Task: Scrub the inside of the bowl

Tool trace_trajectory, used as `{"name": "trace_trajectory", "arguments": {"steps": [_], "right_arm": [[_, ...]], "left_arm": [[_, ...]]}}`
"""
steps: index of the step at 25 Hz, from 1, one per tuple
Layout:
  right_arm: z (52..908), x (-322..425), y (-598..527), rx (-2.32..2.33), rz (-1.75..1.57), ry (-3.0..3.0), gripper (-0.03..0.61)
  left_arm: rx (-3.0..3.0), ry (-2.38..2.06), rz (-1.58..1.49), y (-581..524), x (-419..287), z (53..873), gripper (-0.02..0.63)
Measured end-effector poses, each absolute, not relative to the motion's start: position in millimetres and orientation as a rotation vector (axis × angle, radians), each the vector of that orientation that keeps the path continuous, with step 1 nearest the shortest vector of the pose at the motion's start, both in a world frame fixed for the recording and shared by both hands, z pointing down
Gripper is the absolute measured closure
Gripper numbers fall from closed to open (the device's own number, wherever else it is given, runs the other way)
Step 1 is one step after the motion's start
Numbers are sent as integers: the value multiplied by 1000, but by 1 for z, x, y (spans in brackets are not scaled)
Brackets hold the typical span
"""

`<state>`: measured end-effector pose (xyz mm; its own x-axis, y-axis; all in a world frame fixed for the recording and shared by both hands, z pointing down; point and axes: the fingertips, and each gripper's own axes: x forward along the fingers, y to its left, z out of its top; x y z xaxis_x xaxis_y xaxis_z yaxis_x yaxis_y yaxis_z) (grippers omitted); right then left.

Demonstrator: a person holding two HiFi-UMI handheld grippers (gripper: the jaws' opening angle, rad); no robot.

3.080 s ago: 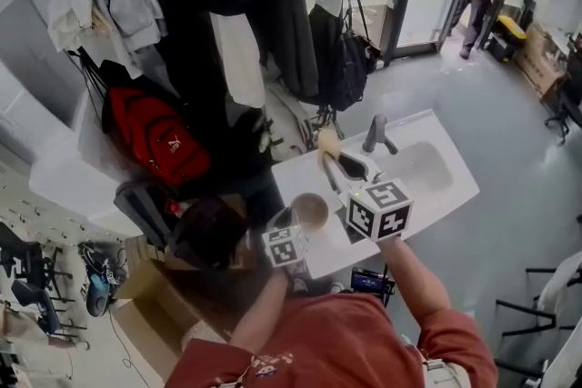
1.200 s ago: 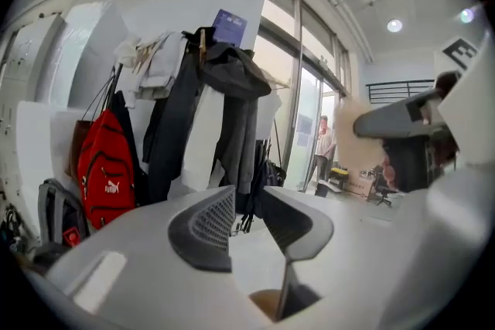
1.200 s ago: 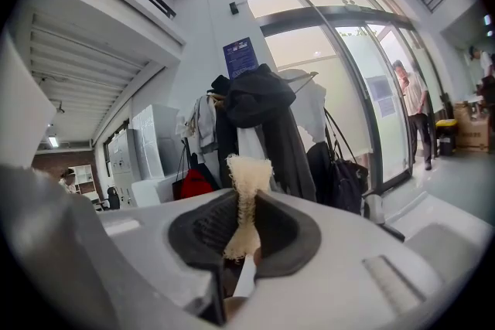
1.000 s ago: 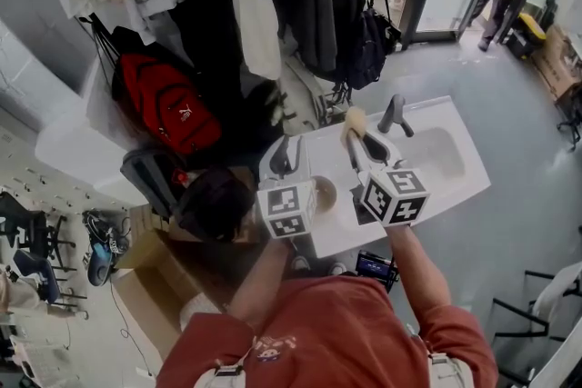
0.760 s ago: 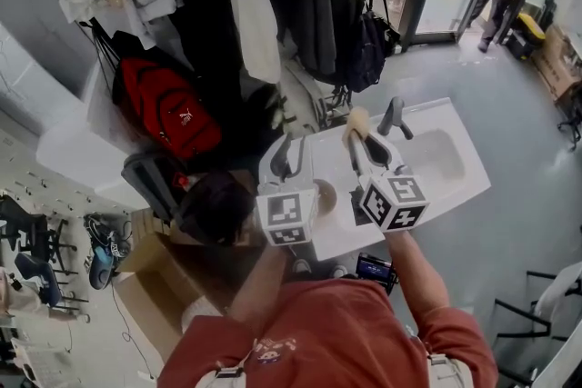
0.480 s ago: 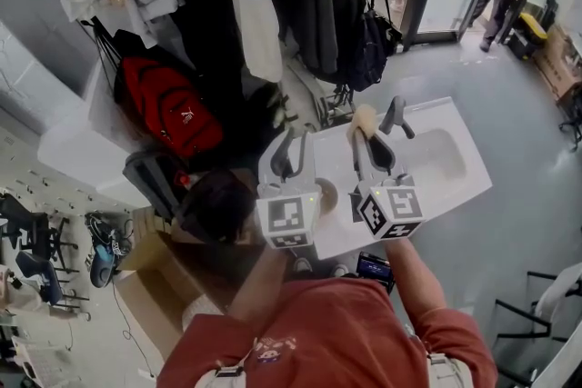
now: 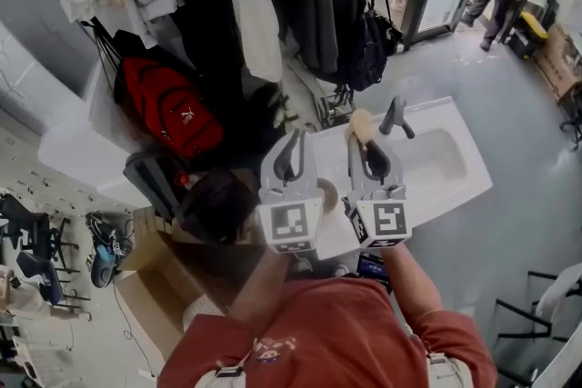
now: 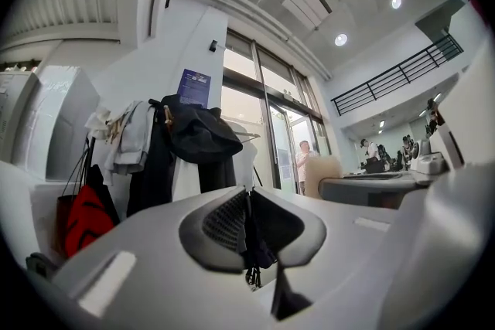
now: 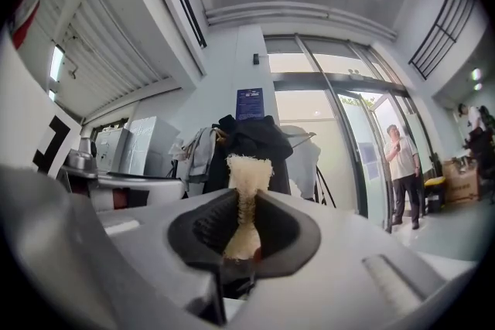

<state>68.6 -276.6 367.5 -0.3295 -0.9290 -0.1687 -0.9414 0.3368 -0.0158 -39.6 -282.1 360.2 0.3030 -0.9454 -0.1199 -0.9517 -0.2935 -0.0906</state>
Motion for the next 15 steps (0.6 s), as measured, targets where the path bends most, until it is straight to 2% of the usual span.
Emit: {"name": "trace_trajectory", "arguments": {"steps": [5,15], "right_arm": [[371,66,-276,-1728,126,2466,529],[366,61,-277,-1711,146,2482,529]], "left_arm": [[-2424,1754,78,-281,-35,361,606],[-2461,1731,54,-282,-28,368,607]]}}
